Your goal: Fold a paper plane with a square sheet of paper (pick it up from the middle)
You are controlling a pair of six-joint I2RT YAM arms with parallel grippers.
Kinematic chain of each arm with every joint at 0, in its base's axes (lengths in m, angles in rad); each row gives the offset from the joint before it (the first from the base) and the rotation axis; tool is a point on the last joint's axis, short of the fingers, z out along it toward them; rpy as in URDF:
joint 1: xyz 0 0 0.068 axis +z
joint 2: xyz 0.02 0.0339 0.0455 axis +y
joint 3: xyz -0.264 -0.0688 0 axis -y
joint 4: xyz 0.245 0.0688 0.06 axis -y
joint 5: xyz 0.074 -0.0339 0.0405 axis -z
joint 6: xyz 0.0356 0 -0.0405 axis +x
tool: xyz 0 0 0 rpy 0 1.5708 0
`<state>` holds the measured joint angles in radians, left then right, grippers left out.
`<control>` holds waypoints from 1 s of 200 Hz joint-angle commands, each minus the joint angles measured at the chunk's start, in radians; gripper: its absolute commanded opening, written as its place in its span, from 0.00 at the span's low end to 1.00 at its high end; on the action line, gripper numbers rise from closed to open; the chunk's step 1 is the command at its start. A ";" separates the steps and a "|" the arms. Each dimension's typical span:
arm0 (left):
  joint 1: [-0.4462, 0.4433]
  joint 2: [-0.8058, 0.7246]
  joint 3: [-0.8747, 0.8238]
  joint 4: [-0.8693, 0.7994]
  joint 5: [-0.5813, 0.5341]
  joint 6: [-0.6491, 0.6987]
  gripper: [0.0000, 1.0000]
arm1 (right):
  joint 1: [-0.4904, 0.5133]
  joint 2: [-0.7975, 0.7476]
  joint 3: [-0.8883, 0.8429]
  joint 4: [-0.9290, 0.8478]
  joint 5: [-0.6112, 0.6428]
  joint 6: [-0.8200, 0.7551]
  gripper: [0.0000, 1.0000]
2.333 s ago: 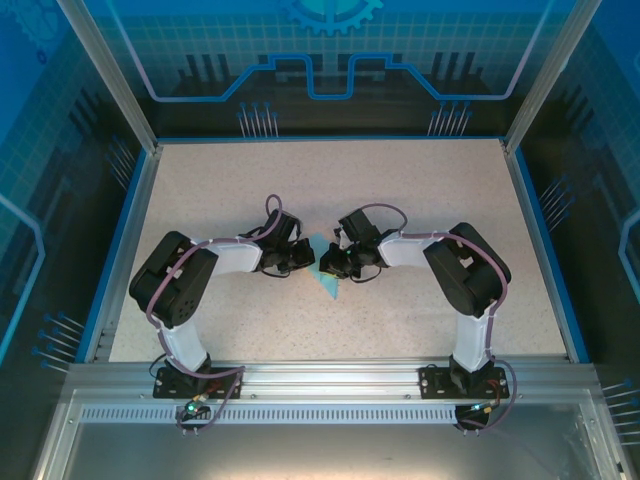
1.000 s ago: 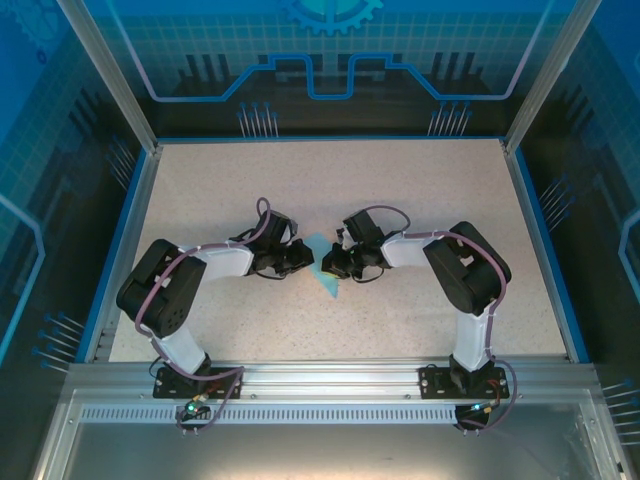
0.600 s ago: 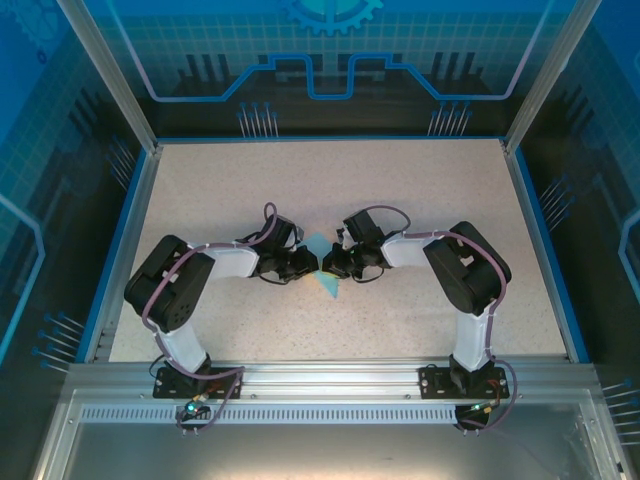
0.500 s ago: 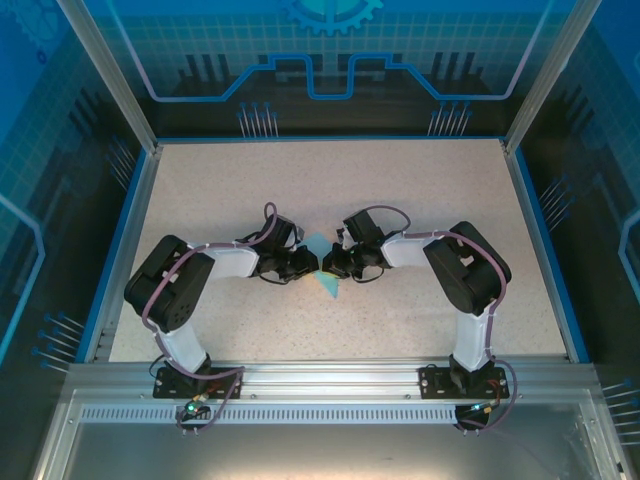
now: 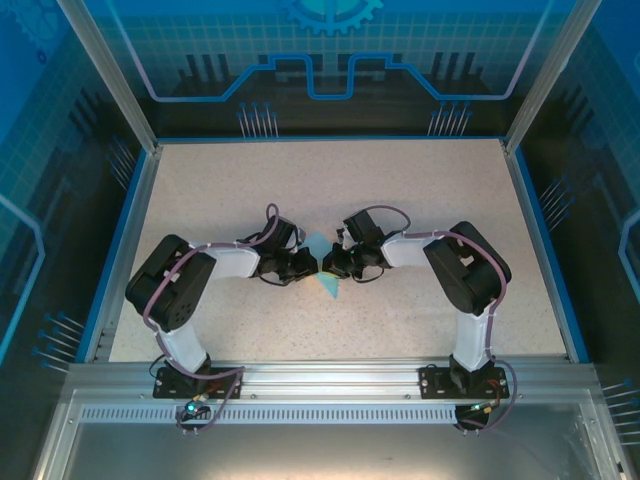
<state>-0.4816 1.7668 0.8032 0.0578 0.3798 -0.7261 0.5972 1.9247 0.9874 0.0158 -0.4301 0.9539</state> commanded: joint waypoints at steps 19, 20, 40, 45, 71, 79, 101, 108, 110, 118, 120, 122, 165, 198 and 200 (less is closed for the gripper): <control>-0.005 0.011 0.018 -0.056 -0.037 0.037 0.08 | -0.031 -0.014 -0.003 -0.046 -0.022 -0.019 0.10; -0.005 0.010 0.018 -0.057 -0.038 0.036 0.08 | -0.031 -0.015 -0.003 -0.045 -0.024 -0.019 0.10; -0.005 0.008 0.017 -0.064 -0.051 0.039 0.07 | -0.041 -0.039 0.004 -0.027 -0.064 -0.037 0.12; -0.005 0.008 0.017 -0.064 -0.053 0.039 0.07 | -0.044 -0.045 0.005 -0.021 -0.076 -0.043 0.12; -0.005 0.011 0.016 -0.069 -0.059 0.042 0.06 | -0.051 -0.079 -0.005 -0.023 -0.115 -0.077 0.14; -0.006 0.008 0.016 -0.070 -0.061 0.042 0.06 | -0.052 -0.090 -0.013 -0.031 -0.118 -0.087 0.14; -0.004 0.005 0.016 -0.073 -0.061 0.044 0.06 | -0.053 -0.120 -0.041 -0.052 -0.122 -0.106 0.14; -0.006 0.002 0.016 -0.072 -0.062 0.043 0.06 | -0.053 -0.125 -0.049 -0.060 -0.125 -0.113 0.14; -0.005 0.000 0.016 -0.072 -0.062 0.043 0.06 | -0.053 -0.126 -0.051 -0.061 -0.127 -0.116 0.14; -0.005 -0.002 0.016 -0.072 -0.062 0.043 0.07 | -0.053 -0.132 -0.060 -0.068 -0.132 -0.122 0.14; -0.006 -0.004 0.015 -0.072 -0.062 0.043 0.06 | -0.053 -0.134 -0.062 -0.070 -0.133 -0.124 0.14; -0.005 -0.005 0.016 -0.072 -0.061 0.043 0.06 | -0.053 -0.134 -0.063 -0.073 -0.134 -0.126 0.14; -0.006 -0.033 0.010 -0.077 -0.067 0.045 0.06 | -0.051 -0.132 -0.084 -0.106 -0.153 -0.165 0.14; -0.006 -0.032 0.013 -0.077 -0.074 0.047 0.06 | -0.049 -0.107 -0.079 -0.107 -0.164 -0.182 0.14; -0.006 -0.032 0.013 -0.078 -0.075 0.045 0.06 | -0.048 -0.104 -0.078 -0.106 -0.167 -0.184 0.14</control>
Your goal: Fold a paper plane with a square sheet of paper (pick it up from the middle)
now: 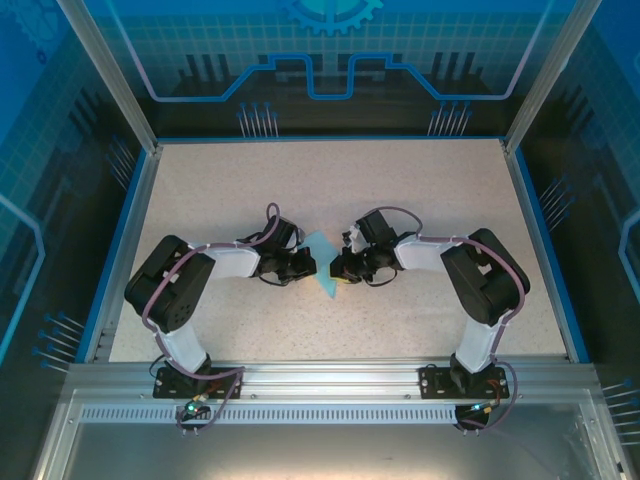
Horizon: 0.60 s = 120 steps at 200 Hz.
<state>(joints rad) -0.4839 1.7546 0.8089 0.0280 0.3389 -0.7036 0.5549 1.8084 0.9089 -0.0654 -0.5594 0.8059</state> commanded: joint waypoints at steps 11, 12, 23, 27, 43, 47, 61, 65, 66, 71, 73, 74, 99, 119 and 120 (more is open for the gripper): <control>-0.003 -0.017 0.006 -0.045 -0.035 0.023 0.06 | -0.004 0.026 0.007 -0.025 -0.051 -0.040 0.14; -0.003 -0.016 0.006 -0.045 -0.035 0.023 0.06 | -0.004 0.027 0.008 -0.025 -0.052 -0.040 0.14; -0.003 -0.012 0.007 -0.045 -0.036 0.020 0.06 | 0.000 0.040 0.014 -0.026 -0.062 -0.048 0.13; -0.003 -0.011 0.006 -0.044 -0.036 0.020 0.06 | 0.003 0.045 0.017 -0.031 -0.063 -0.051 0.13; -0.002 -0.011 0.003 -0.041 -0.037 0.015 0.06 | 0.009 0.059 0.025 -0.042 -0.065 -0.062 0.13; -0.003 -0.012 0.003 -0.041 -0.036 0.015 0.06 | 0.011 0.061 0.026 -0.046 -0.063 -0.064 0.13; -0.002 -0.013 0.001 -0.040 -0.037 0.014 0.05 | 0.013 0.073 0.028 -0.060 -0.055 -0.072 0.12; -0.003 -0.013 0.001 -0.040 -0.038 0.013 0.06 | 0.012 0.074 0.028 -0.064 -0.051 -0.073 0.12; -0.003 -0.013 0.001 -0.040 -0.037 0.013 0.06 | 0.013 0.075 0.027 -0.065 -0.050 -0.073 0.12; -0.004 -0.014 0.000 -0.041 -0.038 0.013 0.06 | 0.012 0.079 0.027 -0.070 -0.046 -0.076 0.12; -0.002 -0.014 0.001 -0.041 -0.039 0.013 0.05 | 0.012 0.080 0.027 -0.073 -0.044 -0.078 0.12; -0.002 -0.014 0.000 -0.040 -0.040 0.013 0.06 | 0.012 0.080 0.028 -0.074 -0.042 -0.078 0.12; -0.002 -0.016 -0.003 -0.042 -0.047 0.013 0.05 | 0.011 0.090 0.037 -0.099 -0.027 -0.091 0.12; -0.003 -0.014 -0.001 -0.043 -0.052 0.012 0.05 | 0.014 0.070 0.035 -0.083 -0.057 -0.102 0.12; -0.003 -0.014 -0.002 -0.042 -0.052 0.012 0.05 | 0.014 0.068 0.035 -0.082 -0.059 -0.103 0.12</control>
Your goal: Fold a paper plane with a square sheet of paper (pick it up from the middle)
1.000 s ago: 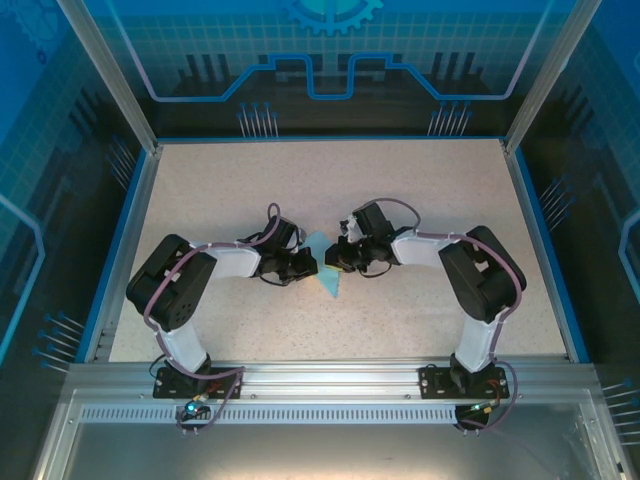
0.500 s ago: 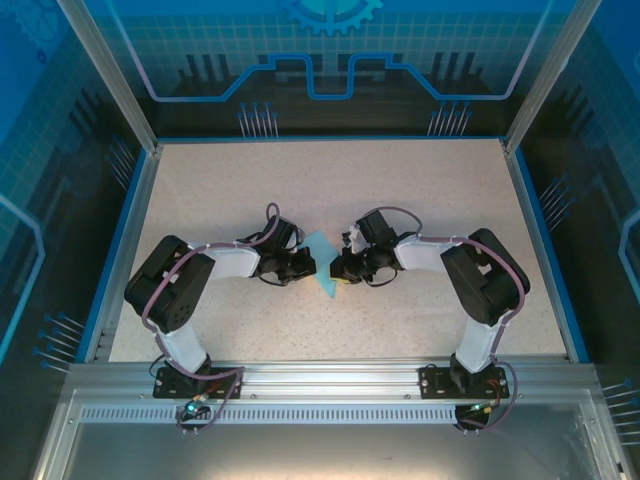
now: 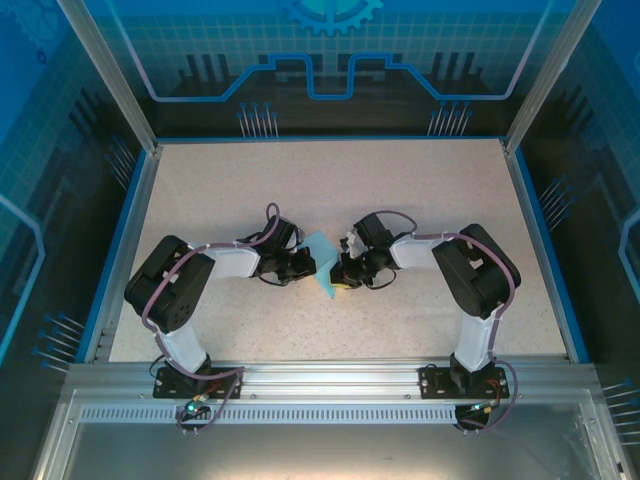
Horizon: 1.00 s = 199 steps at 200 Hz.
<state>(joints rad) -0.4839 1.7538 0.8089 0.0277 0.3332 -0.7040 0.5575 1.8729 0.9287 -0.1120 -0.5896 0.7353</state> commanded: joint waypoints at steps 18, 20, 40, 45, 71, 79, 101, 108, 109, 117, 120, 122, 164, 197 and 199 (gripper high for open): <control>-0.003 -0.012 -0.002 -0.039 -0.048 0.011 0.05 | 0.017 -0.020 0.008 -0.034 -0.054 -0.061 0.12; -0.002 -0.012 -0.002 -0.039 -0.048 0.011 0.05 | 0.018 -0.022 0.006 -0.034 -0.058 -0.064 0.12; -0.003 -0.010 0.001 -0.041 -0.048 0.011 0.05 | 0.024 -0.028 -0.006 -0.034 -0.080 -0.079 0.12; -0.004 -0.010 0.001 -0.040 -0.048 0.011 0.05 | 0.026 -0.026 -0.008 -0.035 -0.081 -0.083 0.12; -0.003 -0.008 0.001 -0.040 -0.049 0.009 0.05 | 0.038 -0.009 -0.007 -0.056 -0.076 -0.097 0.11; -0.003 -0.008 0.002 -0.039 -0.049 0.009 0.05 | 0.037 -0.002 -0.007 -0.062 -0.069 -0.098 0.12; -0.002 -0.008 0.001 -0.040 -0.051 0.008 0.05 | 0.037 0.015 0.001 -0.109 -0.019 -0.110 0.11; -0.003 -0.007 0.003 -0.040 -0.051 0.008 0.05 | 0.037 0.018 0.006 -0.124 -0.007 -0.114 0.11; -0.003 -0.007 0.003 -0.040 -0.051 0.008 0.05 | 0.037 0.018 0.006 -0.126 -0.005 -0.115 0.11; -0.003 -0.008 0.003 -0.040 -0.051 0.006 0.05 | 0.038 0.019 0.010 -0.132 -0.004 -0.118 0.11; -0.003 -0.007 0.003 -0.040 -0.052 0.006 0.05 | 0.038 0.018 0.011 -0.132 -0.004 -0.119 0.11; -0.002 -0.008 0.003 -0.040 -0.052 0.006 0.05 | 0.039 0.018 0.012 -0.132 -0.005 -0.120 0.11; -0.002 -0.007 0.005 -0.041 -0.054 0.005 0.05 | 0.074 -0.032 0.017 -0.137 -0.010 -0.158 0.11; -0.003 -0.008 0.007 -0.040 -0.054 0.005 0.05 | 0.081 -0.033 0.010 -0.138 -0.003 -0.159 0.11; -0.003 -0.008 0.006 -0.040 -0.054 0.005 0.05 | 0.081 -0.032 0.009 -0.139 -0.003 -0.160 0.11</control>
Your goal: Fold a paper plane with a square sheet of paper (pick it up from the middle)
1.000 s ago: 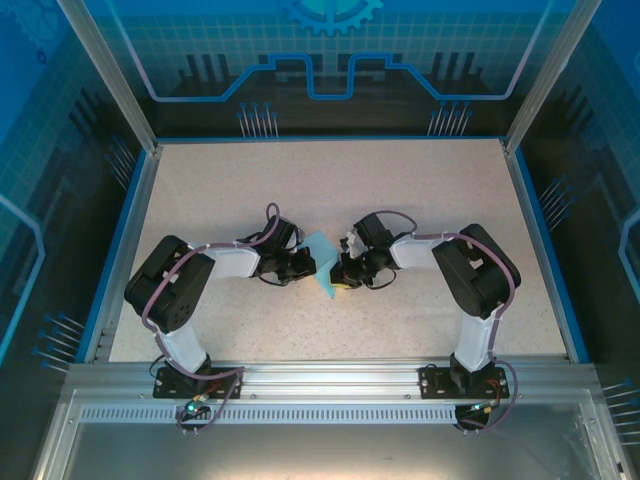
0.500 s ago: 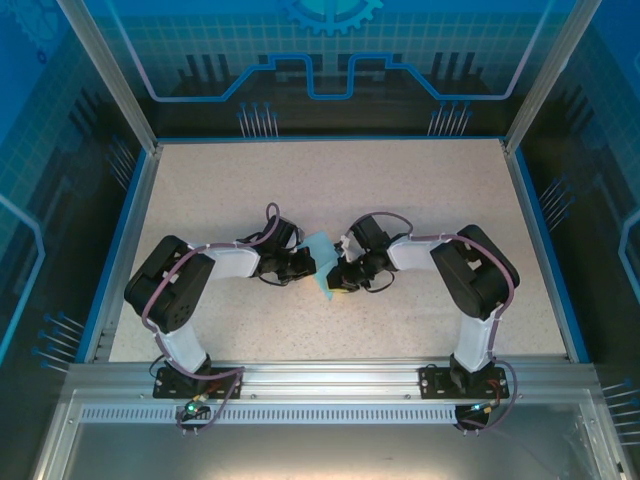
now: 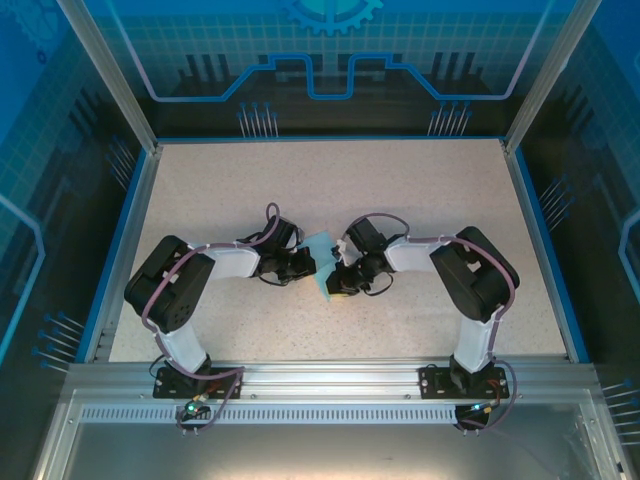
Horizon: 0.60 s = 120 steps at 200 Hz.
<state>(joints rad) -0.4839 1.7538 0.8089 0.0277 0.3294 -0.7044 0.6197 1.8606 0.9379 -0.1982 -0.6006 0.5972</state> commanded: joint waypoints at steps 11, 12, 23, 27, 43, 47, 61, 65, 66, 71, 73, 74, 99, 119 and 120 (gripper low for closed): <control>-0.002 -0.007 0.004 -0.040 -0.050 0.005 0.05 | 0.020 -0.016 -0.001 -0.056 0.012 -0.025 0.11; -0.003 -0.007 0.005 -0.039 -0.050 0.005 0.05 | 0.020 -0.016 -0.002 -0.056 0.013 -0.025 0.11; -0.002 -0.008 0.004 -0.040 -0.049 0.004 0.05 | 0.022 -0.012 -0.003 -0.062 0.017 -0.027 0.11; -0.004 -0.008 0.003 -0.039 -0.050 0.003 0.05 | 0.022 -0.009 -0.003 -0.064 0.020 -0.028 0.11; -0.003 -0.010 0.001 -0.034 -0.050 0.000 0.05 | 0.023 0.000 0.001 -0.078 0.041 -0.027 0.11; -0.003 -0.010 0.000 -0.034 -0.050 0.000 0.05 | 0.023 0.004 0.003 -0.083 0.046 -0.028 0.11; -0.004 -0.011 -0.003 -0.032 -0.050 -0.001 0.05 | 0.023 0.014 0.010 -0.096 0.060 -0.026 0.11; -0.003 -0.010 -0.003 -0.031 -0.049 -0.002 0.05 | 0.024 0.015 0.014 -0.100 0.065 -0.025 0.11; -0.003 -0.011 -0.003 -0.032 -0.050 -0.002 0.05 | 0.024 0.016 0.014 -0.102 0.066 -0.025 0.11; -0.003 -0.010 -0.003 -0.031 -0.051 -0.003 0.05 | 0.025 0.015 0.017 -0.106 0.071 -0.026 0.11; -0.003 -0.011 -0.005 -0.031 -0.051 -0.003 0.05 | 0.026 0.017 0.018 -0.107 0.073 -0.025 0.11; -0.003 -0.012 -0.004 -0.031 -0.051 -0.003 0.05 | 0.026 0.017 0.020 -0.109 0.074 -0.026 0.11; -0.004 -0.015 -0.007 -0.031 -0.051 -0.004 0.05 | 0.041 -0.022 0.023 -0.108 0.087 -0.038 0.11; -0.003 -0.015 -0.010 -0.029 -0.053 -0.006 0.05 | 0.055 -0.060 0.025 -0.103 0.083 -0.054 0.11; -0.003 -0.015 -0.010 -0.028 -0.053 -0.006 0.05 | 0.056 -0.061 0.025 -0.103 0.082 -0.055 0.11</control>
<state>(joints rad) -0.4839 1.7535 0.8089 0.0280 0.3283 -0.7071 0.6411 1.8511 0.9524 -0.2478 -0.5388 0.5743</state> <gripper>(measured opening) 0.066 0.112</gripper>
